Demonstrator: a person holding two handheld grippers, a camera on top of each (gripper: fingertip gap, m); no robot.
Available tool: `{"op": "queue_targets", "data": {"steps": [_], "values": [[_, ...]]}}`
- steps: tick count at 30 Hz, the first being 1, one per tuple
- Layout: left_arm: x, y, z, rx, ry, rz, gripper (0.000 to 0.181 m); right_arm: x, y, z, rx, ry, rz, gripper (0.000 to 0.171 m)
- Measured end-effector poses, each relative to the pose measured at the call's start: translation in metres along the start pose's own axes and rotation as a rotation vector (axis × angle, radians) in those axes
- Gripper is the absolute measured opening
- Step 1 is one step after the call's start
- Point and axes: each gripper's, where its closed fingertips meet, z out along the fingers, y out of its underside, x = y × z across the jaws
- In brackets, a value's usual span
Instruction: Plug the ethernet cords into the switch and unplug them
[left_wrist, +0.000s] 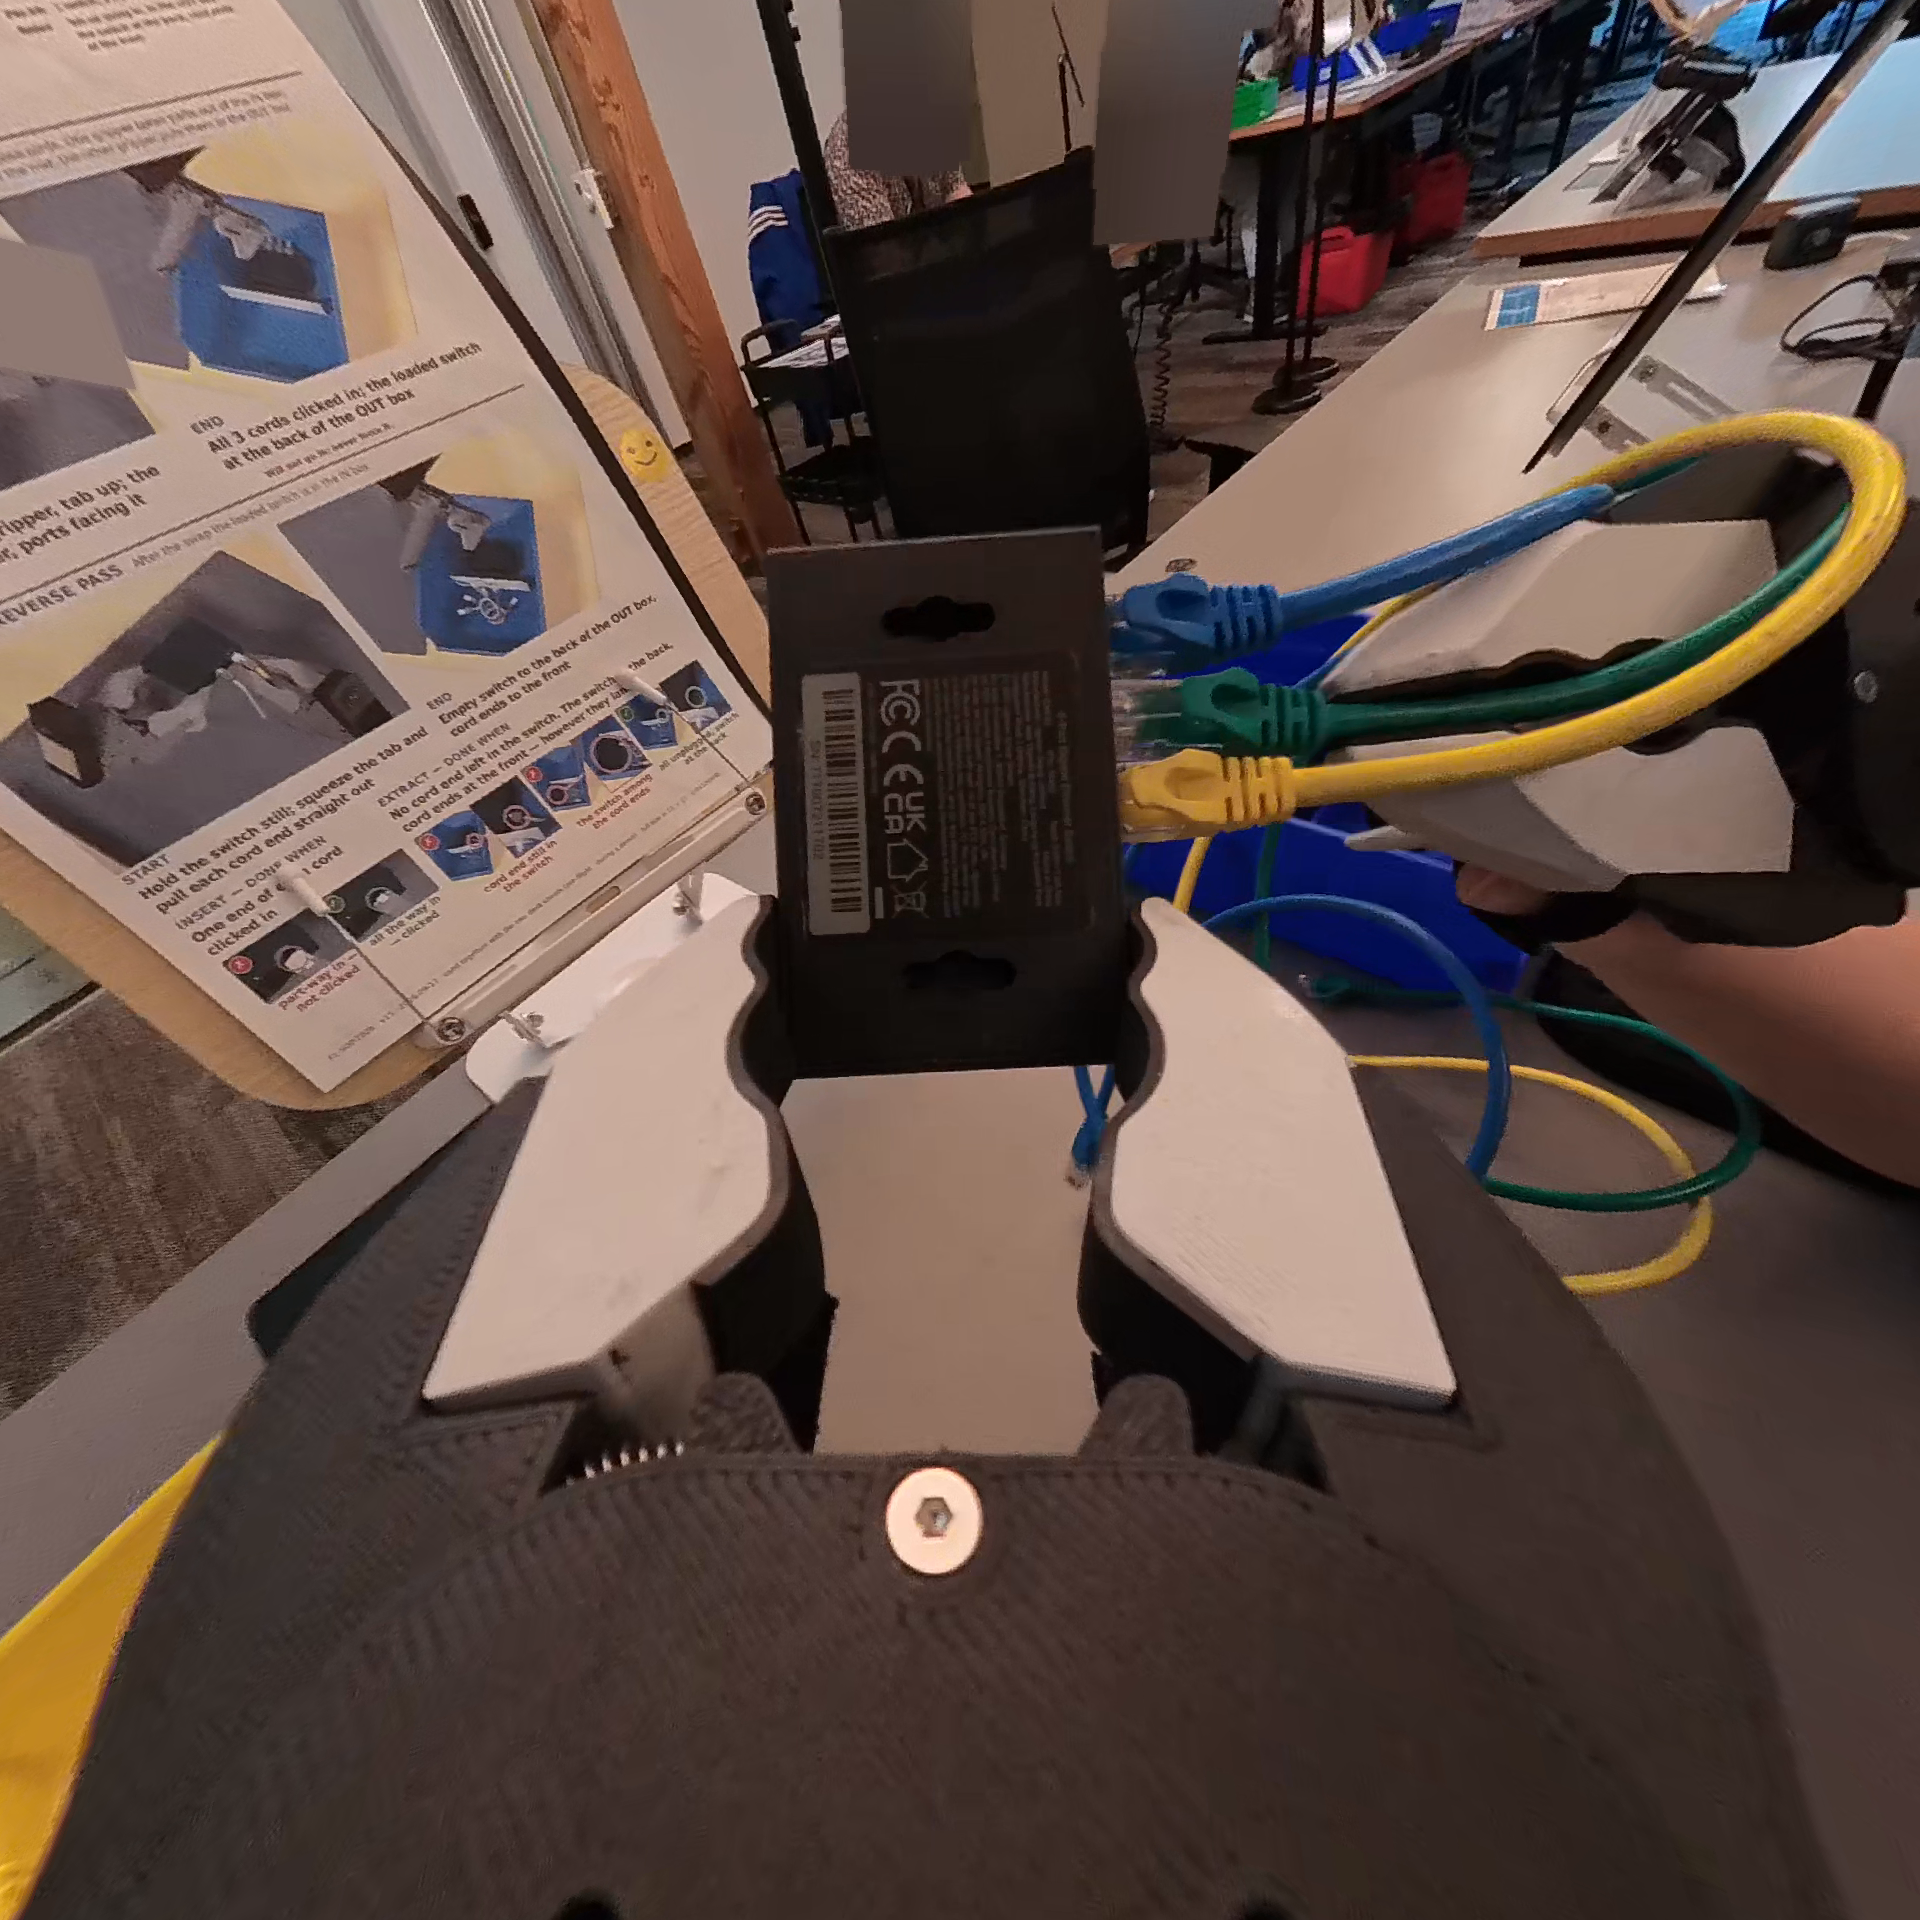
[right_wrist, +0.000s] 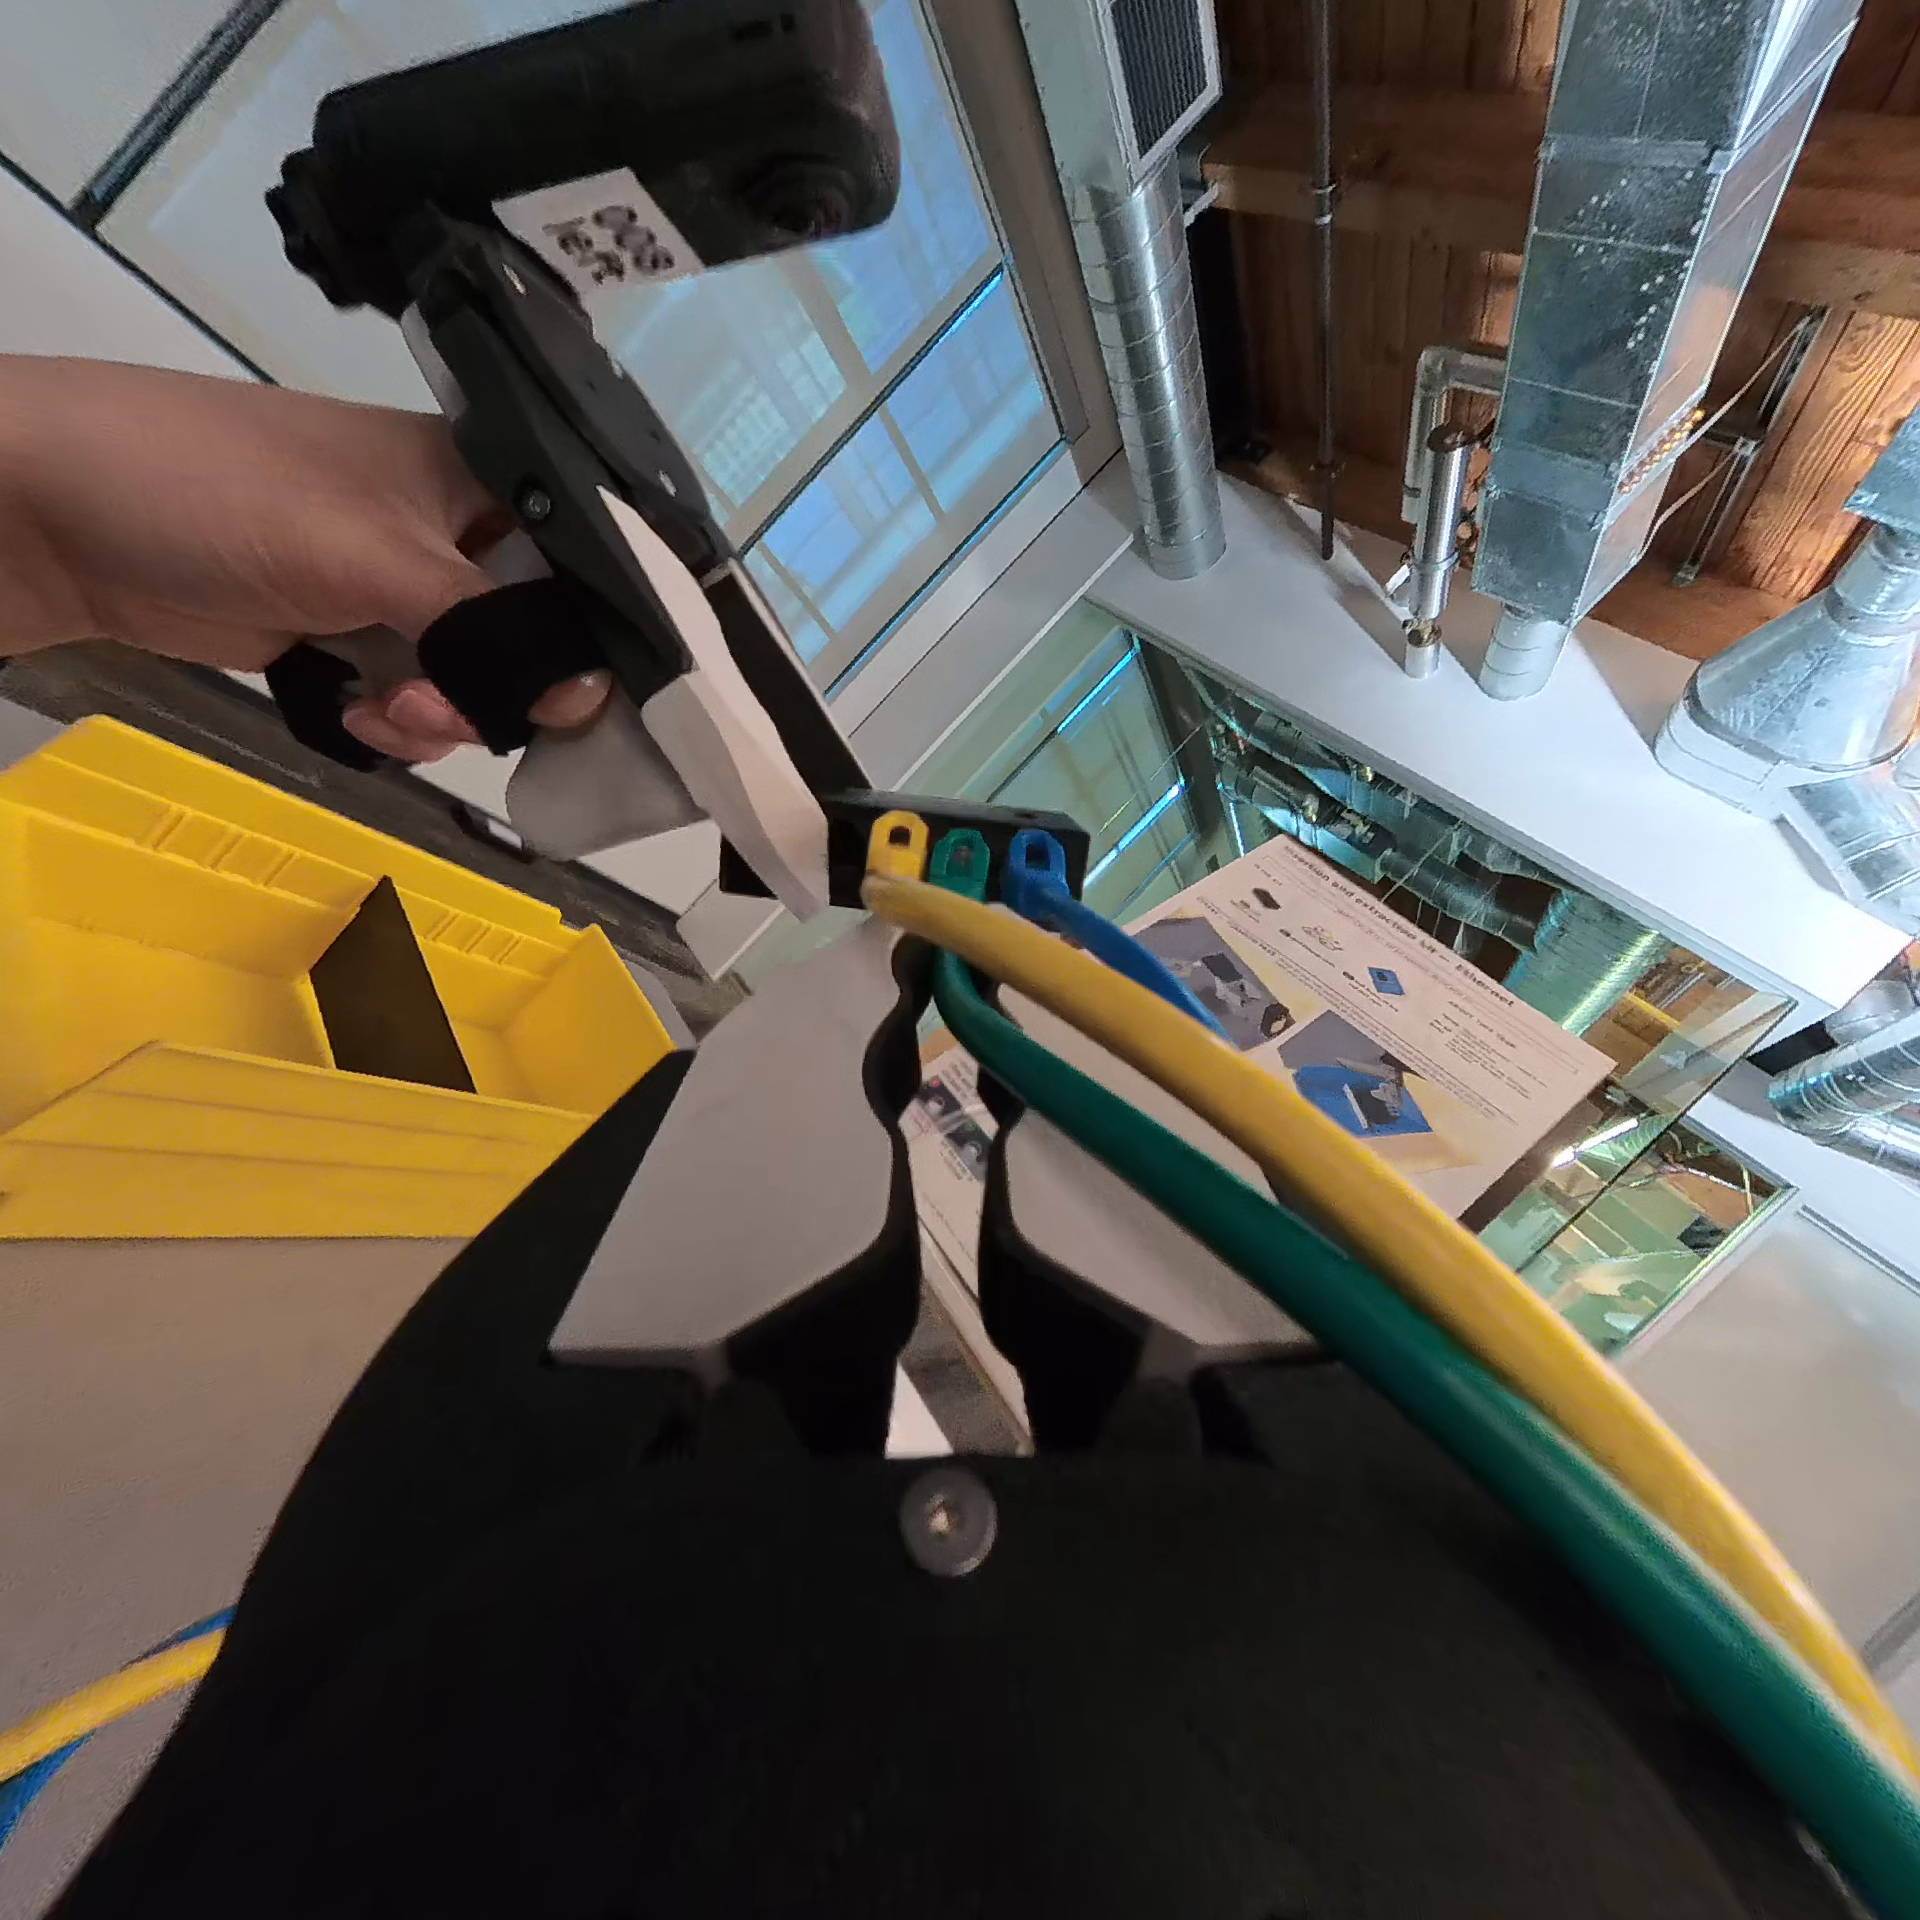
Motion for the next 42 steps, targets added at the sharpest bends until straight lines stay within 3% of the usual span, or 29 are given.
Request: {"op": "queue_targets", "data": {"steps": [9,17,27,34,39,42], "values": [[0.001,-0.002,-0.002,0.014,-0.043,0.121,0.060,-0.002,0.000,0.001,0.007,-0.005,0.025,0.007],[0.011,-0.020,-0.010,0.123,-0.063,0.200,0.061,0.003,-0.012,-0.007,0.083,0.050,-0.008,0.006],[0.037,-0.050,-0.028,0.447,0.122,0.106,0.064,0.005,-0.043,-0.021,0.158,0.069,-0.157,0.007],[0.033,-0.034,-0.010,0.409,0.337,-0.141,0.067,0.002,-0.029,-0.016,0.118,0.036,-0.146,0.005],[0.033,-0.027,-0.008,0.367,0.313,-0.076,0.066,-0.001,-0.031,-0.016,0.112,0.040,-0.206,0.004],[0.026,-0.022,-0.010,0.326,0.283,-0.074,0.076,-0.006,-0.031,-0.014,0.096,0.032,-0.234,0.005]]}}
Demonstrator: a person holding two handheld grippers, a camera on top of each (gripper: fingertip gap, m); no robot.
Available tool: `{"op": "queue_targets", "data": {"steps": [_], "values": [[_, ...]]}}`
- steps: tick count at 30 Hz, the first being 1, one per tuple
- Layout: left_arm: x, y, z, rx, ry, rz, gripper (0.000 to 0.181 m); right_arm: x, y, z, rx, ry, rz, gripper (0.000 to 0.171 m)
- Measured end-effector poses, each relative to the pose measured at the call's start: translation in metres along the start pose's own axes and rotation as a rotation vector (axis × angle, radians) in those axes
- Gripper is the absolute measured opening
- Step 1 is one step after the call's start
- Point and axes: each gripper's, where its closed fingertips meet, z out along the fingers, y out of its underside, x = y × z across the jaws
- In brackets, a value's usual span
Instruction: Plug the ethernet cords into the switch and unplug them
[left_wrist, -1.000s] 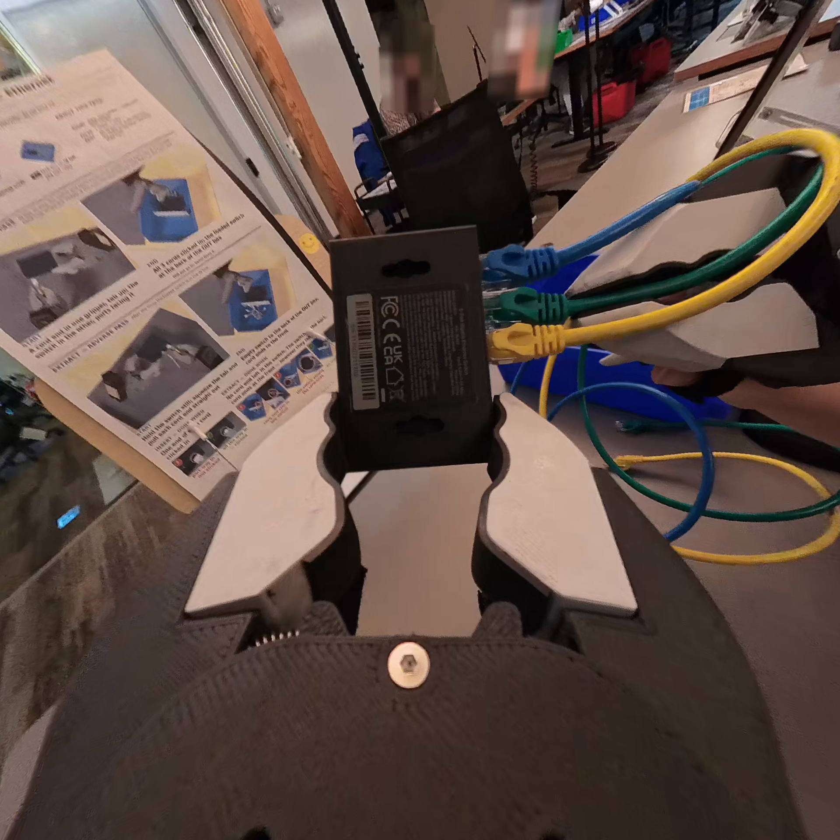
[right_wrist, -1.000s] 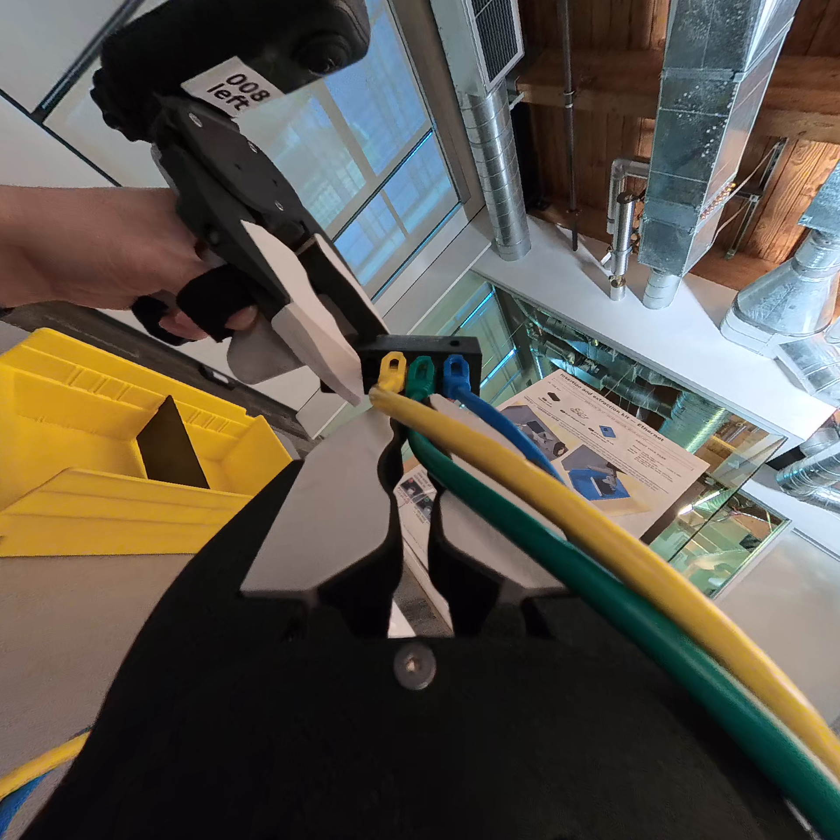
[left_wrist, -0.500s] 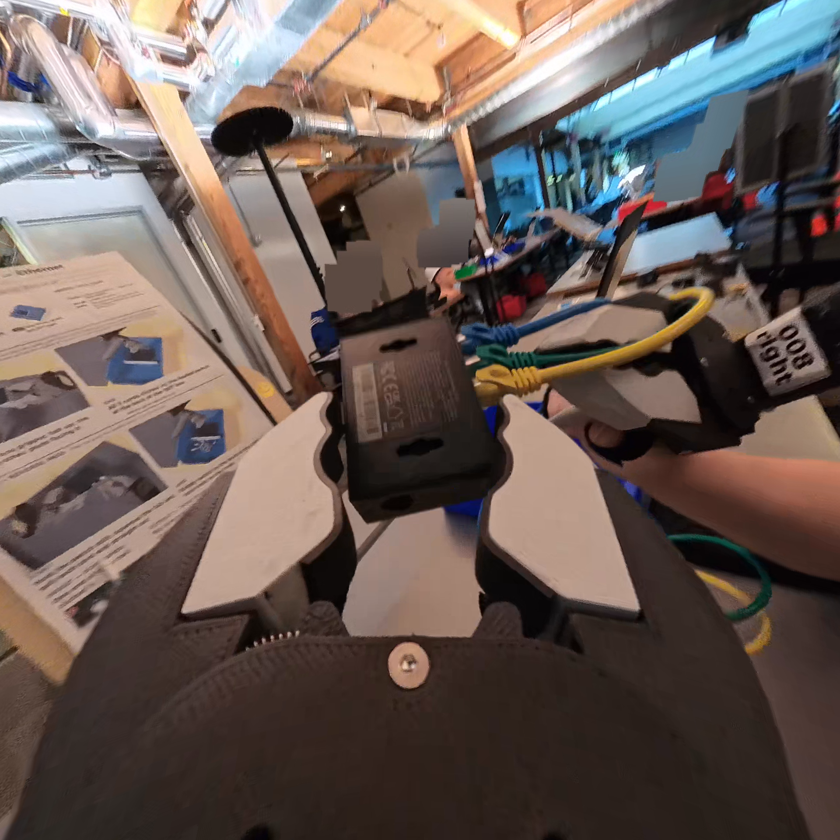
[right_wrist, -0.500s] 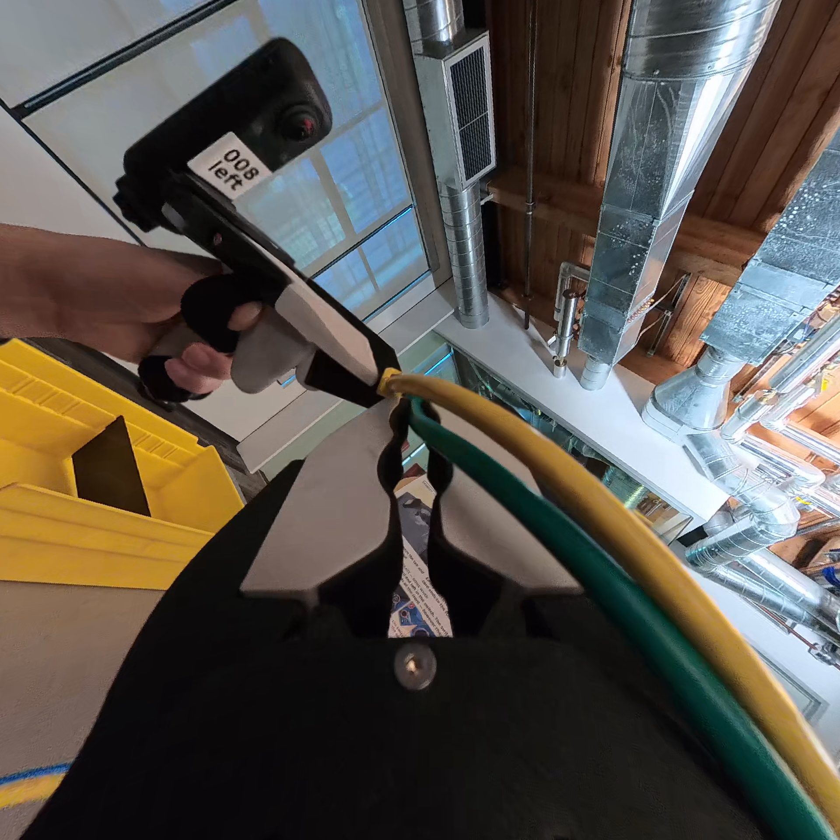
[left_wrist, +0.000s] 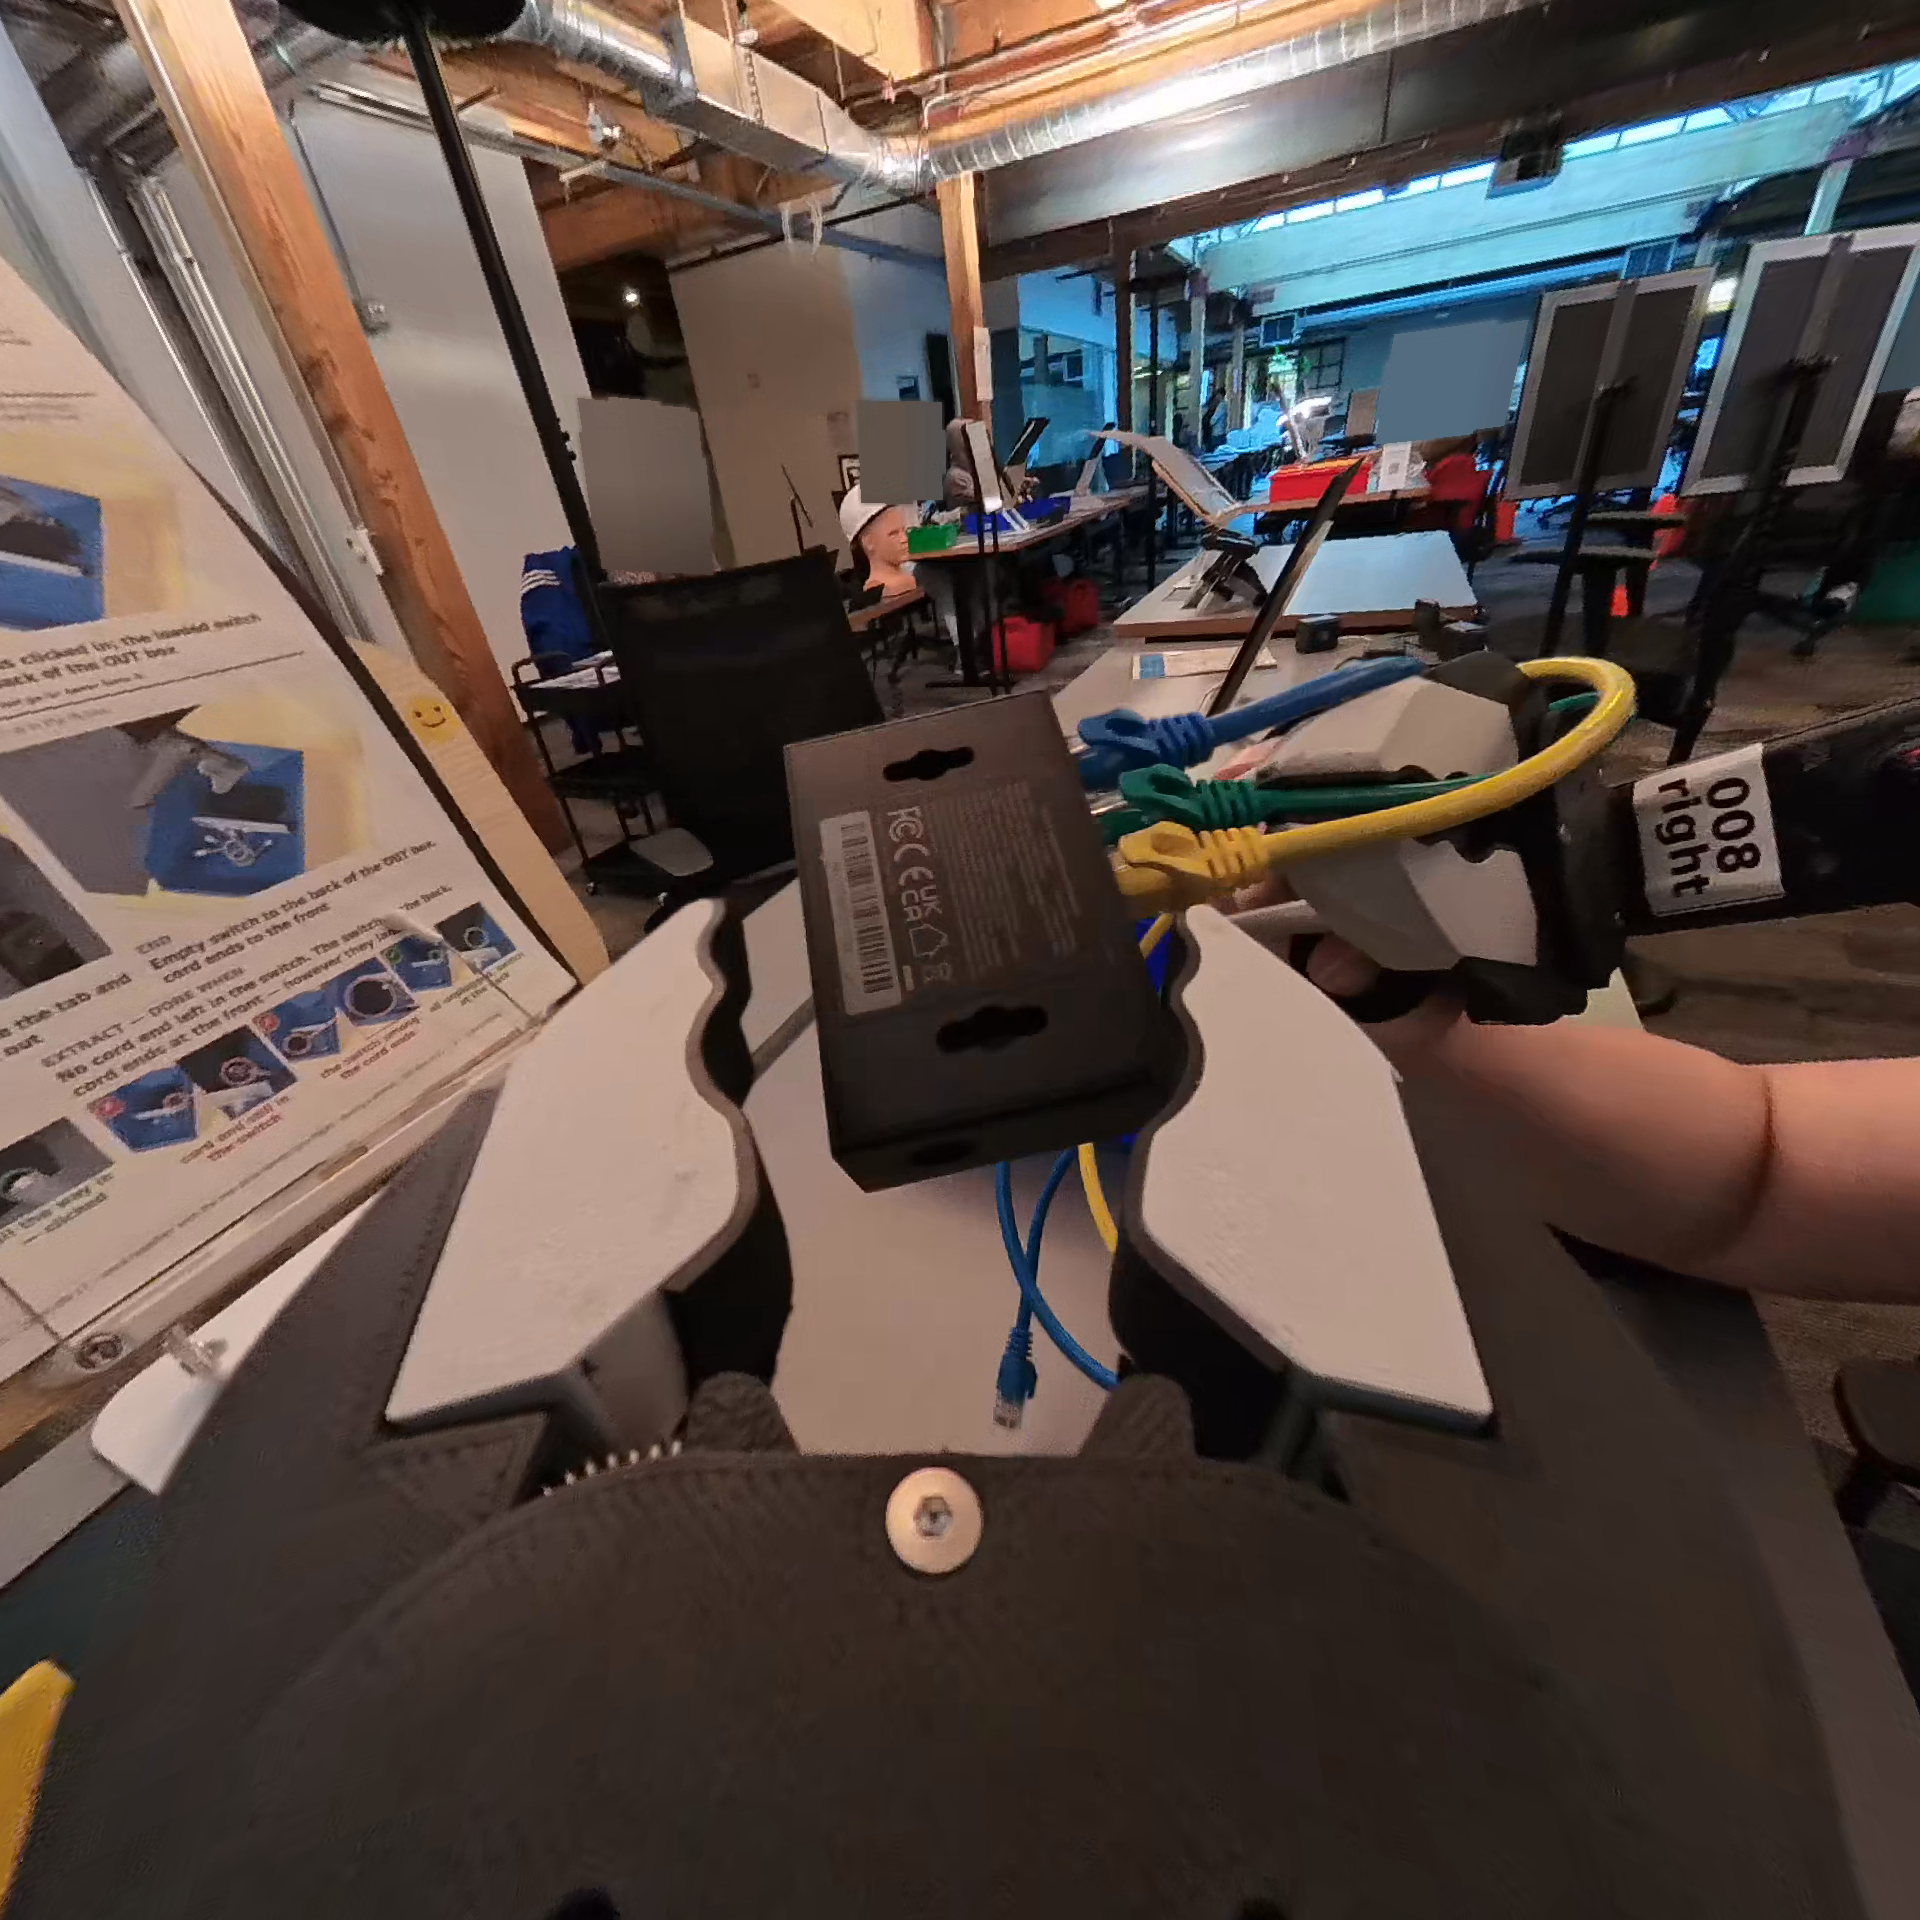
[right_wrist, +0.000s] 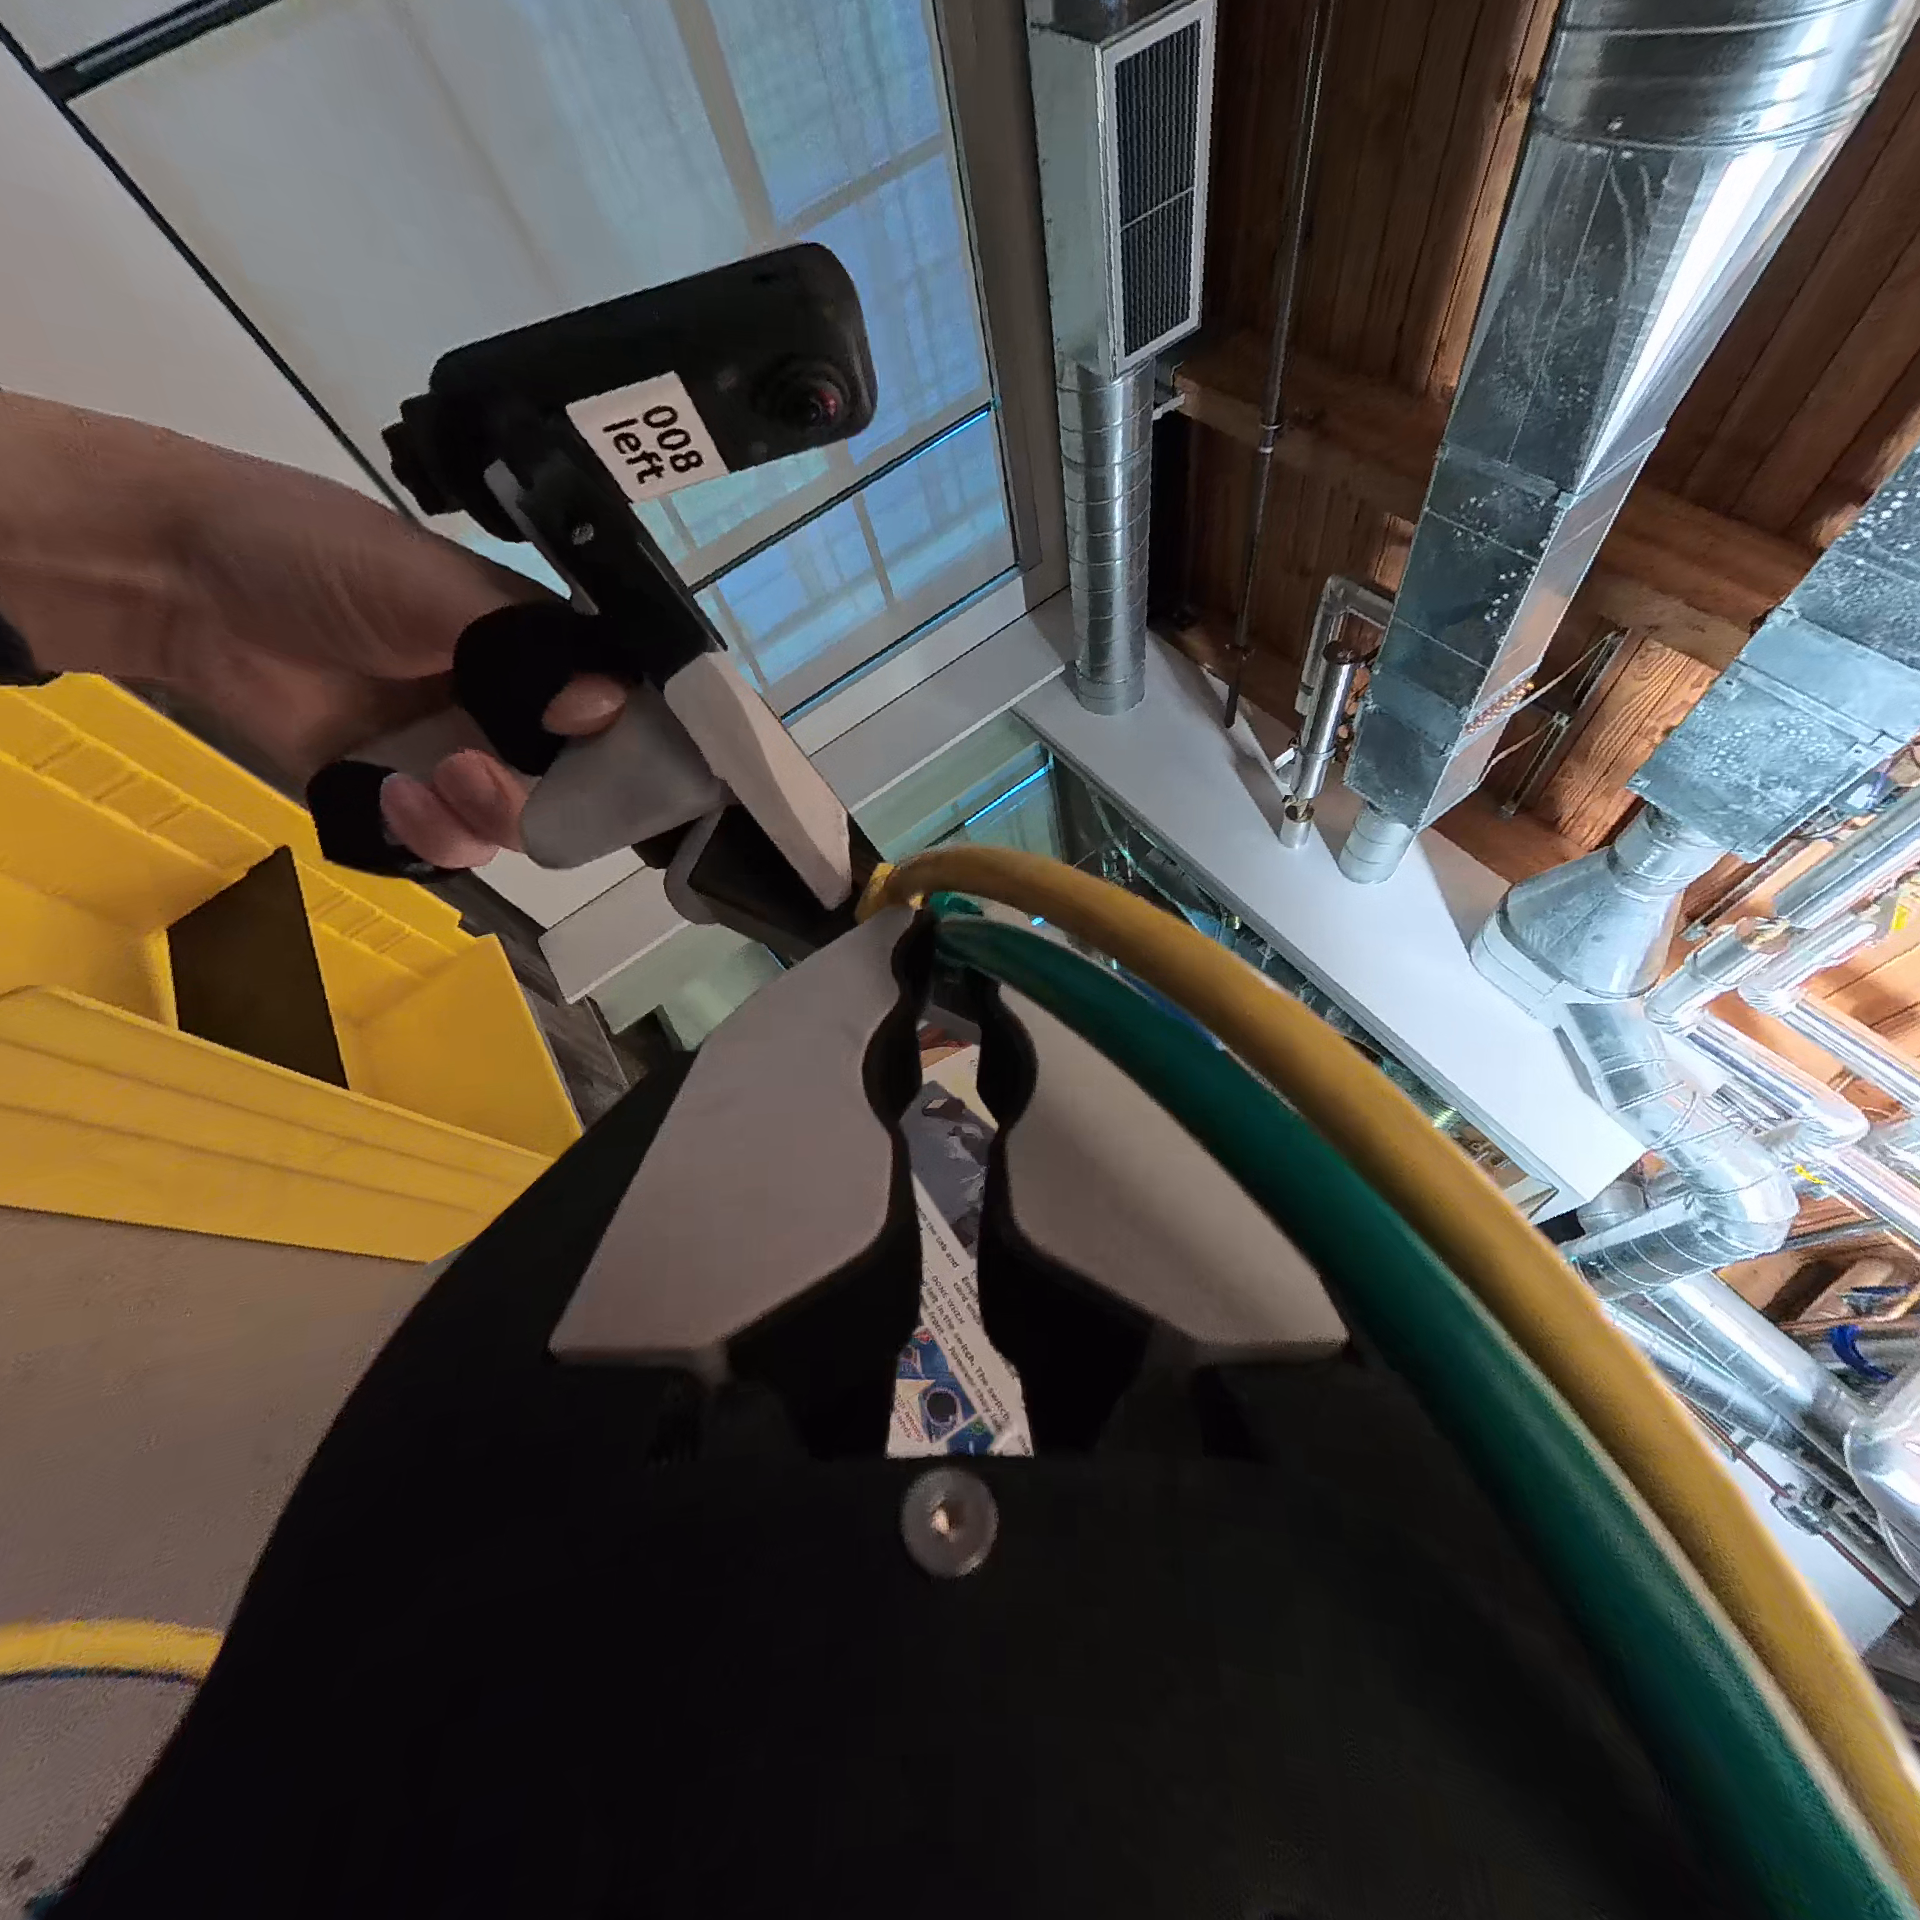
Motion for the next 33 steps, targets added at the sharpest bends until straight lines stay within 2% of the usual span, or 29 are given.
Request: {"op": "queue_targets", "data": {"steps": [4,5,7,11,16,33], "values": [[0.007,0.012,0.003,-0.058,0.106,-0.131,0.075,-0.002,0.001,0.000,0.002,-0.004,-0.003,0.005],[0.008,0.012,0.003,-0.046,0.127,-0.145,0.068,-0.002,0.002,0.001,-0.007,-0.006,0.000,0.005],[0.007,0.013,0.006,-0.029,0.128,-0.116,0.067,-0.001,0.003,0.000,-0.002,-0.012,0.022,0.006],[0.003,0.010,0.006,-0.009,0.033,0.056,0.067,0.000,0.007,0.002,-0.004,-0.056,0.130,0.006],[-0.001,0.001,0.001,-0.066,-0.217,0.364,0.067,0.002,0.013,0.000,-0.014,-0.099,0.190,0.004],[-0.005,0.006,-0.001,-0.144,-0.299,0.412,0.066,-0.003,0.022,0.003,-0.002,-0.135,0.305,0.000]]}}
